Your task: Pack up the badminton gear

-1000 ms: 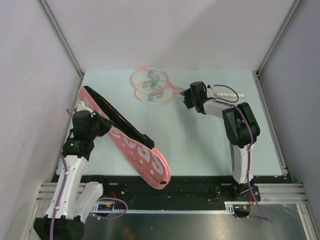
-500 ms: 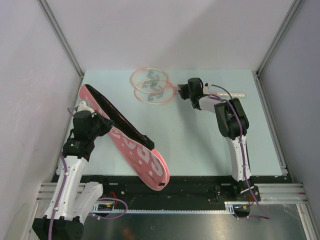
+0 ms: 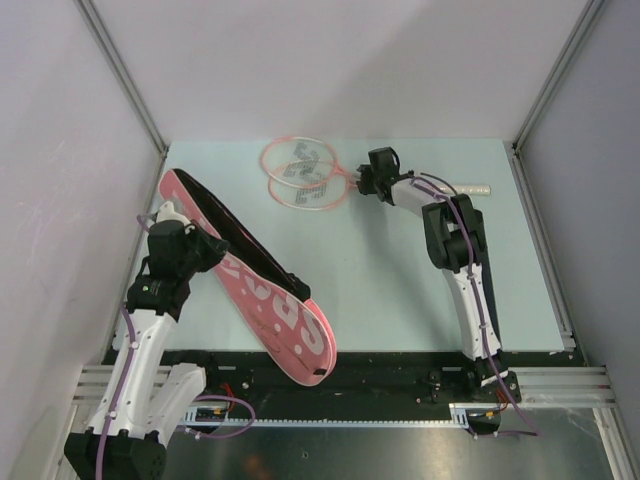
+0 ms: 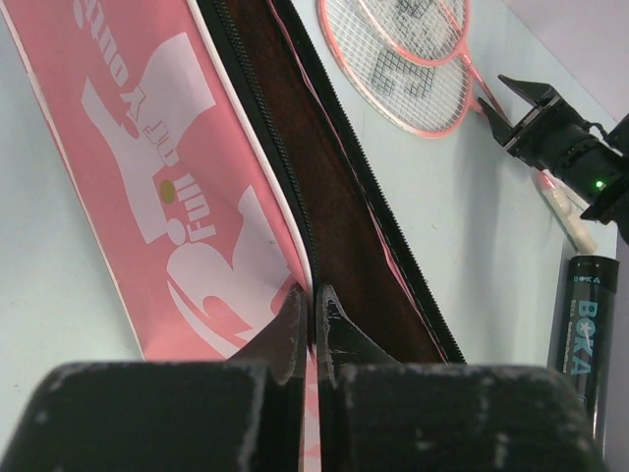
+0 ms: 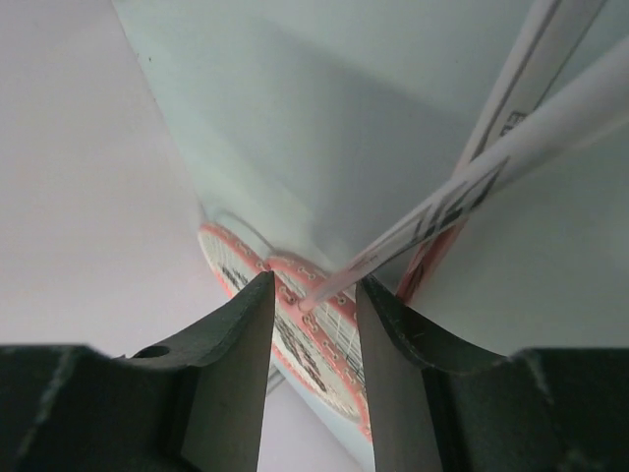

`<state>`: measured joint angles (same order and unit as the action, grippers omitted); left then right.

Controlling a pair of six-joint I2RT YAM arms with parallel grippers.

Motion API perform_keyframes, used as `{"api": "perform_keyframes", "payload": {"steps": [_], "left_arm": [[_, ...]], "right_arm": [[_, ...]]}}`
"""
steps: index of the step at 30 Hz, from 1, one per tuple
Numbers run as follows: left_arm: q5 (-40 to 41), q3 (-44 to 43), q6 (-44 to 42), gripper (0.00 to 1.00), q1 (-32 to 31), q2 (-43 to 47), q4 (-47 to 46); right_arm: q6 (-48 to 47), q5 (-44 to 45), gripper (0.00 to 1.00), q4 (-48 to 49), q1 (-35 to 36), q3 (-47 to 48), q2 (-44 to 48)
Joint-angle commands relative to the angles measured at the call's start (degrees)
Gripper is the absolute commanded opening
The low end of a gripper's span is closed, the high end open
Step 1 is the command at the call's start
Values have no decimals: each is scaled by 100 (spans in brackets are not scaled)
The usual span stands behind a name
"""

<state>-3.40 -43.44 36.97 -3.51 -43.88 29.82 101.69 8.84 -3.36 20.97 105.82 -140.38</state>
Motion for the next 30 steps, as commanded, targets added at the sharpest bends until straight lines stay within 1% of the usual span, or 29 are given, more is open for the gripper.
{"api": "perform_keyframes", "payload": {"steps": [1, 4, 7, 11, 12, 14, 15, 17, 18, 19, 20, 21, 22, 23, 24, 25, 26, 27, 29, 30], "left_arm": [[50, 2, -120, 0, -36, 46, -328], [59, 20, -94, 0, -45, 20, -328], [76, 20, -111, 0, -45, 46, -328], [68, 29, -102, 0, -45, 72, -328], [67, 29, -102, 0, -36, 81, -328], [76, 46, -102, 0, -45, 125, -328], [85, 46, -102, 0, -45, 125, -328], [102, 64, -94, 0, -36, 125, -328], [111, 64, -94, 0, -45, 125, -337], [120, 64, -67, 0, -45, 116, -328], [138, 55, -67, 0, -45, 116, -328], [155, 55, -76, 0, -45, 99, -328], [199, 46, -93, 0, -45, 99, -328], [225, 46, -85, 0, -45, 99, -328], [252, 38, -67, 0, -45, 99, -328], [295, 46, -50, 0, -45, 81, -328], [322, 46, -32, 0, -45, 55, -328], [331, 29, -41, 0, -45, 3, -328], [331, -67, -67, 0, -45, -226, -319], [322, -103, -59, 0, -45, -305, -319]], "right_arm": [[360, 556, 43, -1649, 12, 869, -192], [615, 672, 44, -1993, 56, 1203, -393], [914, 531, 43, -2362, 56, 1677, -771], [792, 733, 42, -2942, 30, 2504, -1281], [739, 794, 38, -3143, 12, 2609, -1438], [686, 821, 31, -3250, -32, 2716, -1536], [642, 777, 24, -3242, -58, 2690, -1598], [563, 707, 16, -3303, -76, 2646, -1616], [458, 742, 3, -3103, -84, 2593, -1598], [248, 872, 0, -2866, -84, 2523, -1537], [-189, 917, 0, -2611, -84, 2462, -1484], [-420, 952, 0, -2156, -93, 2400, -1440], [-587, 996, 0, -1934, -102, 2399, -1336], [-1163, 1023, 0, -1601, -93, 2382, -1230], [-1508, 1084, 0, -1041, -85, 2434, -1142], [-1755, 1285, 0, -949, -84, 2504, -958], [-2010, 1269, 0, -695, -84, 2461, -835], [-2448, 1182, 0, -66, -119, 2348, -720], [-2837, 1059, 0, -8, -155, 2469, -414], [-3291, 1050, 0, 10, -198, 2513, -281]]}}
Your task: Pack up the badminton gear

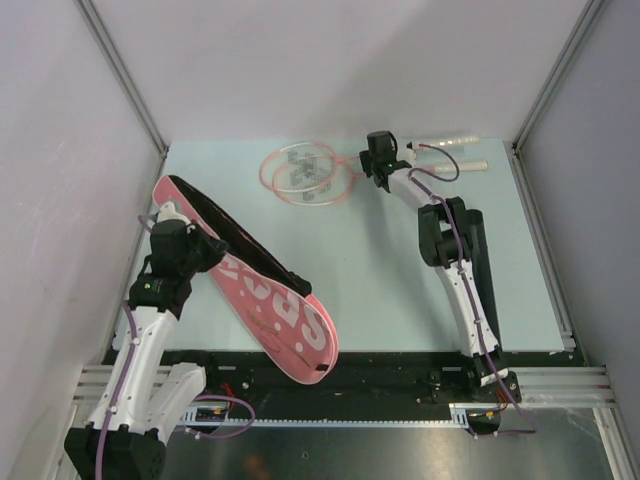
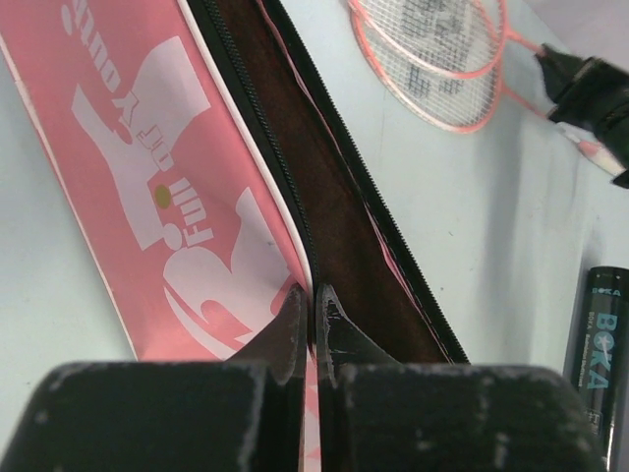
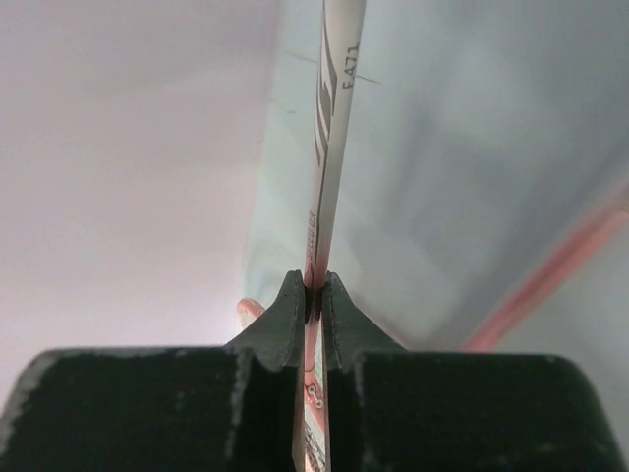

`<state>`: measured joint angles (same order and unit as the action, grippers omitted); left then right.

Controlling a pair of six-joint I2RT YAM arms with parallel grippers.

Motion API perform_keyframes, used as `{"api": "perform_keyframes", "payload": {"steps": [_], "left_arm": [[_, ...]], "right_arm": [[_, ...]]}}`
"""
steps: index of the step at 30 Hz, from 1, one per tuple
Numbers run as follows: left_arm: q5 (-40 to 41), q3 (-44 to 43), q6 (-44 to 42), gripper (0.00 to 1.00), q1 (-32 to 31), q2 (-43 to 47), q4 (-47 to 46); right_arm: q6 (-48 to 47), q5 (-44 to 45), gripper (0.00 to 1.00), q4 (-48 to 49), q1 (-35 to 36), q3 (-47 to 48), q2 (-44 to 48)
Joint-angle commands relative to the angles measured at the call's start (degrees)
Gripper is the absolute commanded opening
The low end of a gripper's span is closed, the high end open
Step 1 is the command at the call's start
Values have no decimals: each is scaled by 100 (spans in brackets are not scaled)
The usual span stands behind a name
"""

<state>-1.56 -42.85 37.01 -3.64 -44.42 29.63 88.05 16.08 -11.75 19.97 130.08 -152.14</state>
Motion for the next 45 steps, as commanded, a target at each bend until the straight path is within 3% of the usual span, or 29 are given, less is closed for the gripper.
{"api": "perform_keyframes", "payload": {"steps": [1, 7, 13, 16, 19, 26, 30, 45], "left_arm": [[147, -206, -63, 0, -32, -434, -300], [472, -583, 8, 0, -32, -927, -317], [719, -663, -352, 0, -84, -1042, -554], [623, -523, -370, 0, -93, -928, -730], [447, -330, -379, 0, -93, -779, -984], [209, -118, -423, 0, -137, -515, -1433], [262, -92, -493, 0, -190, -479, -1565], [789, -4, -863, 0, -726, -708, -1899]], "right_arm": [[-2158, 326, 0, 754, -107, 235, 1009], [-4222, 326, 0, 155, -11, 45, 2195], [-5988, -262, 0, -521, 322, 78, 3382], [-6291, -753, 0, -968, 490, 429, 3664], [-6659, -834, 0, -1926, 788, 1378, 3586], [-6538, -1211, 0, -2331, 1422, 967, 4016], [-6256, -1380, 0, -2639, 1589, 1194, 3964], [-5878, -1476, 0, -2798, 1475, 1810, 3946]]}}
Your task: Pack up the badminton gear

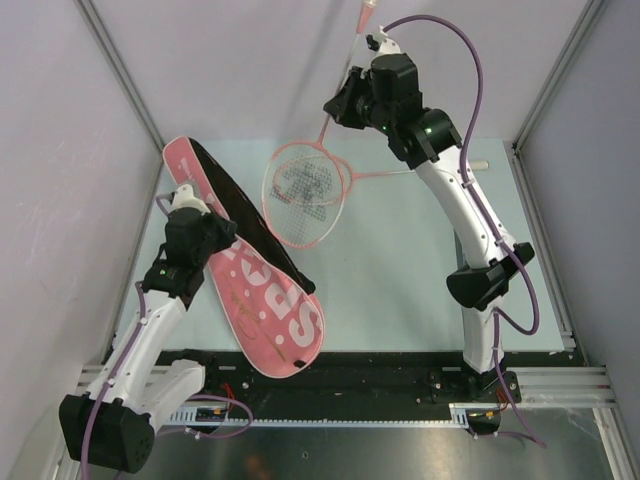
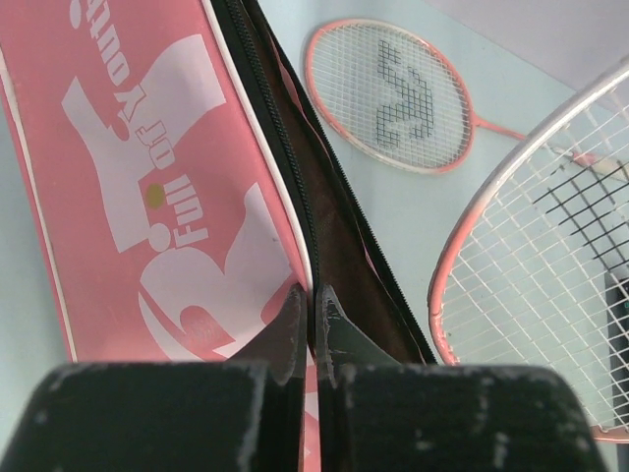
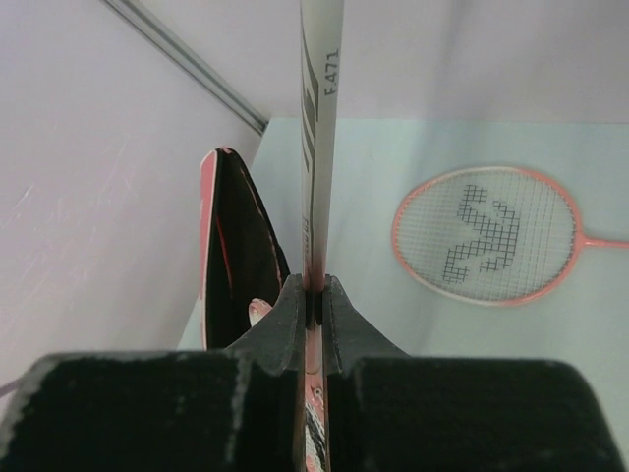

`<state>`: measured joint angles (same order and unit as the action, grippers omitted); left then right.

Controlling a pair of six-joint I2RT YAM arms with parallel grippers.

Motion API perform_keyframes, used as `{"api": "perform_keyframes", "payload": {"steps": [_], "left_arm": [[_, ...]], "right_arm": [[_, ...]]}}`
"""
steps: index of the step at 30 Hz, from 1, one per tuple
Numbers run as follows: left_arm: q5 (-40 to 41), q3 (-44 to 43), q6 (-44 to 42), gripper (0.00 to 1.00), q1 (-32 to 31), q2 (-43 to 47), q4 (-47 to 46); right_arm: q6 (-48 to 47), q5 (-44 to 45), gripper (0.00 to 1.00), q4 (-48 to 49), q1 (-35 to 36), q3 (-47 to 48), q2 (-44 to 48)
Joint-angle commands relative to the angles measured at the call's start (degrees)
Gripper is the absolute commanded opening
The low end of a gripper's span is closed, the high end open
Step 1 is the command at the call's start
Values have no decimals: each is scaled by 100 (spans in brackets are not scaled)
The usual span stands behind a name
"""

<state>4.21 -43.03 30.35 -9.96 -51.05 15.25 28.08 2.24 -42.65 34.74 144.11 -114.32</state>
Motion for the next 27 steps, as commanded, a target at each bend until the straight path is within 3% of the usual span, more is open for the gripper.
{"api": "perform_keyframes", "payload": {"steps": [1, 10, 19, 23, 27], "left_arm": [[229, 13, -196, 0, -103, -37, -470], [238, -21, -292, 0, -182, 16, -672], [-77, -153, -285, 0, -244, 121, -1041], [-622, -206, 155, 0, -244, 104, -1505], [-1000, -92, 550, 0, -244, 139, -2182]], "right_arm": [[93, -92, 0, 206, 15, 433, 139], [93, -154, 0, -32, 243, -84, 235], [-285, -1164, 0, -603, 551, -392, -55], [-5, -1481, 0, -52, 709, -910, -90], [207, -1569, 0, 335, 780, -754, -537]]}}
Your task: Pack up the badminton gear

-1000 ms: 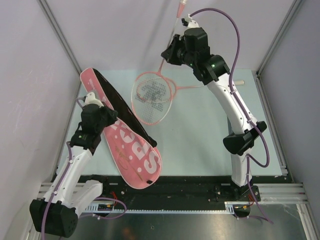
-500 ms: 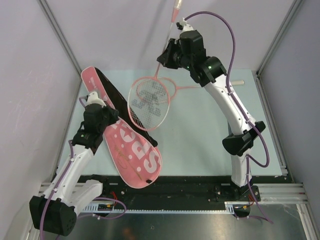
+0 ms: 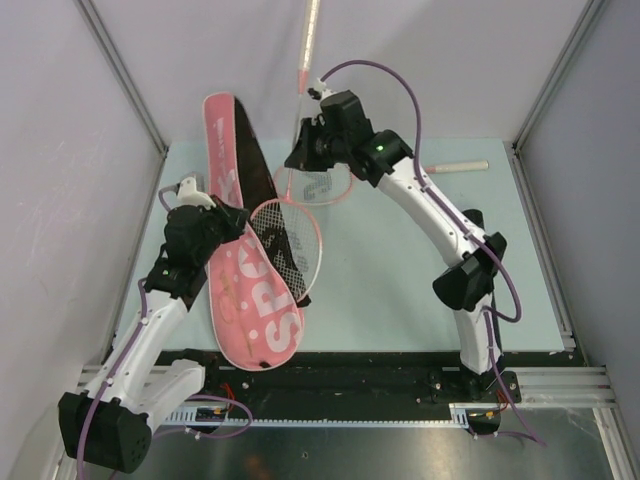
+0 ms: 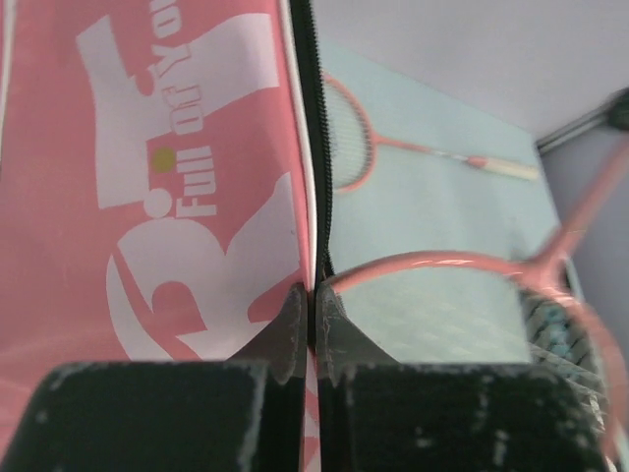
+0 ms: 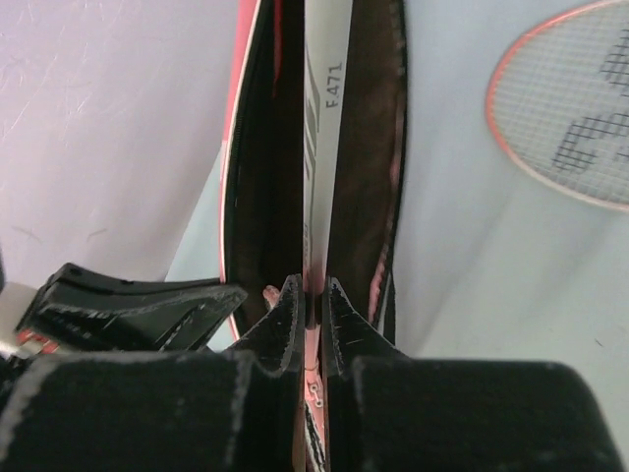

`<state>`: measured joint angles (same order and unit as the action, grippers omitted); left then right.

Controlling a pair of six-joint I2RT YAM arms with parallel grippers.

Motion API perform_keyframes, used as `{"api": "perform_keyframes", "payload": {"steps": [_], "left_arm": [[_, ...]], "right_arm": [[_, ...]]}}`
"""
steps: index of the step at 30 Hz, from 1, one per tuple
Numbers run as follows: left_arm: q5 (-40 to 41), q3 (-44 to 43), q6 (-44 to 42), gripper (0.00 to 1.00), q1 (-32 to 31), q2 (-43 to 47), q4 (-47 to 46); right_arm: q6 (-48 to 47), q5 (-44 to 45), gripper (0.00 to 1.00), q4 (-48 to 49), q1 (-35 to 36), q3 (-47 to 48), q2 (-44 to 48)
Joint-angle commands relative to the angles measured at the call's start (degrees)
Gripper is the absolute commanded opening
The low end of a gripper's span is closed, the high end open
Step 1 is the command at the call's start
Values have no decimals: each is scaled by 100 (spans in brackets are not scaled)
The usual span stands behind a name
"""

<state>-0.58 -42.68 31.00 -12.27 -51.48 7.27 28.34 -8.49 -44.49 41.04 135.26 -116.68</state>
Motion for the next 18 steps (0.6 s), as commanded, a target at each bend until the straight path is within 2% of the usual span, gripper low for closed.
{"api": "perform_keyframes", "payload": {"steps": [1, 8, 12, 13, 15, 16, 17, 18], "left_arm": [[-740, -144, 607, 0, -12, 165, -1456], [-1145, 66, 1416, 0, -12, 323, -1948], [-1199, 5, 1628, 0, -12, 174, -2071], [-1190, -21, 1585, 0, -12, 113, -2071], [-1146, -117, 1427, 0, -3, 68, -2071], [-1129, -162, 1339, 0, -3, 34, -2063], [-1050, -206, 1251, 0, -3, -36, -2063], [-962, -276, 1189, 0, -3, -89, -2063]], "right_arm": [[198, -313, 0, 581, 150, 193, -424], [769, -241, 0, 1048, -105, 474, -741], [683, -276, 0, 925, 157, 458, -804], [499, -241, 0, 925, 229, 240, -734], [270, -206, 0, 1125, 483, -856, -271], [-1, -171, 0, 1327, 589, -1322, 2], [-152, -92, 0, 1607, 694, -2328, 266], [-275, 4, 0, 2028, 791, -2686, 687]]}}
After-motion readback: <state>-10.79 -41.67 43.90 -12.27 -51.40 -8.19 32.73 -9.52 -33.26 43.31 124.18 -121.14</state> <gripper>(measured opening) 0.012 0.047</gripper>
